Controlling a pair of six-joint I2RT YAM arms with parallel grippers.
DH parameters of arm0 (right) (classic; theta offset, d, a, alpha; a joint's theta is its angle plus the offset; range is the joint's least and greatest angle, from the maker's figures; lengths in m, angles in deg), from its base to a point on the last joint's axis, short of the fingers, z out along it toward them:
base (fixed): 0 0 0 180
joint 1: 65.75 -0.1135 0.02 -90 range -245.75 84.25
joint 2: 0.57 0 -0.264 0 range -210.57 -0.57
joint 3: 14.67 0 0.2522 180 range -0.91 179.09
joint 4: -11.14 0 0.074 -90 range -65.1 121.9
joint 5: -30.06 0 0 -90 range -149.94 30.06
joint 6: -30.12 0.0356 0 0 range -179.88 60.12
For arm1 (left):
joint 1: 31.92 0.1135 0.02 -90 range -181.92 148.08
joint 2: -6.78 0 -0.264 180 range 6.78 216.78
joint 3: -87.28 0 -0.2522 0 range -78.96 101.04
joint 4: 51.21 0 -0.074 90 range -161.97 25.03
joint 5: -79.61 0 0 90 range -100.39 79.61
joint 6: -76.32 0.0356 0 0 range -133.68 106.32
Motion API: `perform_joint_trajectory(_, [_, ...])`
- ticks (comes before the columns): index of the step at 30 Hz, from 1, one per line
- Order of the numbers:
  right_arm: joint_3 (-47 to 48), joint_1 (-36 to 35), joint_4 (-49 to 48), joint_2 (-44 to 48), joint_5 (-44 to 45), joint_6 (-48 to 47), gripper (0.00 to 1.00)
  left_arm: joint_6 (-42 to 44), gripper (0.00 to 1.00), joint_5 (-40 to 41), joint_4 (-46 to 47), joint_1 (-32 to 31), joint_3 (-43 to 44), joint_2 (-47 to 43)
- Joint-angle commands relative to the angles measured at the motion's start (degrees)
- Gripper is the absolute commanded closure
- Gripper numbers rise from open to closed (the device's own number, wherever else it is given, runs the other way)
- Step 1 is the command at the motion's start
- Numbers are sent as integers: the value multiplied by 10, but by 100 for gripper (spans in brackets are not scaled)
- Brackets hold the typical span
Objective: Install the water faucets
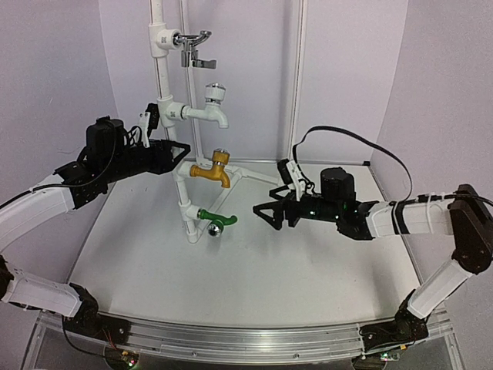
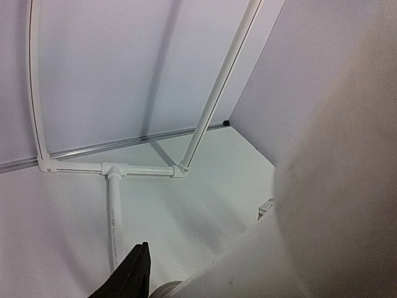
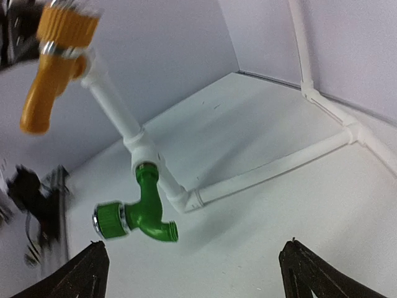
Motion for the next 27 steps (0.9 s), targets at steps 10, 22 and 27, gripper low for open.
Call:
perform_joint_trajectory(10, [-22,-95,-63,-28,60,-631,5,-97,100,-81,-45,-11,-8,-8])
perform_joint_trajectory(22, [43,-126,-166,-137,100,-683,25,-94,100,-83,-46,-9,-10,-17])
perform_joint_trajectory(27, [59,-129,-171,-154,87,-676,30,-94,100,-86,-46,-9,-11,-17])
